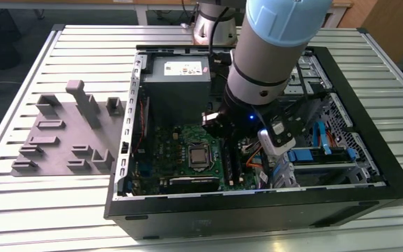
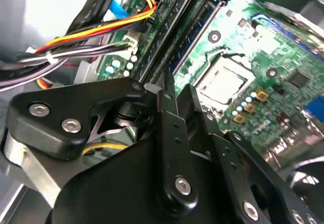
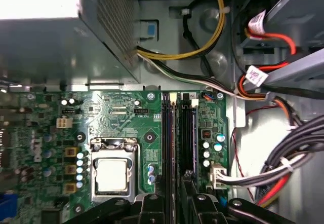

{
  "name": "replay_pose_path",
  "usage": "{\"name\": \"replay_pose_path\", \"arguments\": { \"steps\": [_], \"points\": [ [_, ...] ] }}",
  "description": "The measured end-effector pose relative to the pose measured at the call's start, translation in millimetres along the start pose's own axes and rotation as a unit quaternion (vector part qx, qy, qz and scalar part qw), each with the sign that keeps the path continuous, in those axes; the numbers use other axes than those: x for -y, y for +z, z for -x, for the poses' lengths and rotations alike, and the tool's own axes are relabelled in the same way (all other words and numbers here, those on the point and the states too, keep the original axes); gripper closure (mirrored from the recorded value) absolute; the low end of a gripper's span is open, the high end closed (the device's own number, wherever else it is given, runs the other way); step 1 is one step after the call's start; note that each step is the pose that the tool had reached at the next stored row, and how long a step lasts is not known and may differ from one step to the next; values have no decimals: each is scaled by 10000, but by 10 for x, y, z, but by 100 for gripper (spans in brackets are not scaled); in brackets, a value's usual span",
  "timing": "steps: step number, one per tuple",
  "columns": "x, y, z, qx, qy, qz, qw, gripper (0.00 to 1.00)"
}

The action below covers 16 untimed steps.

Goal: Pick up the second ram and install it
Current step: 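Press down the second ram until it locks into place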

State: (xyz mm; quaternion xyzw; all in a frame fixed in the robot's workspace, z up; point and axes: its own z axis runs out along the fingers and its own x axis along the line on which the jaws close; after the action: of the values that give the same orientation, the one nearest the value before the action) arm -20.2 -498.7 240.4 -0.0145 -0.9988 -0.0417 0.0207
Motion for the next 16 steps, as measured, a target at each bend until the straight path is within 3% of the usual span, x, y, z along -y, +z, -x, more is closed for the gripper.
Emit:
{"name": "replay_pose_path", "arguments": {
  "steps": [6, 8, 10, 16],
  "points": [
    [-3, -26, -1, -1, 0, 0, 10000, 74],
    [-3, -27, -1, -1, 0, 0, 10000, 87],
    [-3, -27, 0, -1, 0, 1, 10000, 89],
    [-3, -27, 12, -1, 0, 0, 10000, 89]
  ]
}}
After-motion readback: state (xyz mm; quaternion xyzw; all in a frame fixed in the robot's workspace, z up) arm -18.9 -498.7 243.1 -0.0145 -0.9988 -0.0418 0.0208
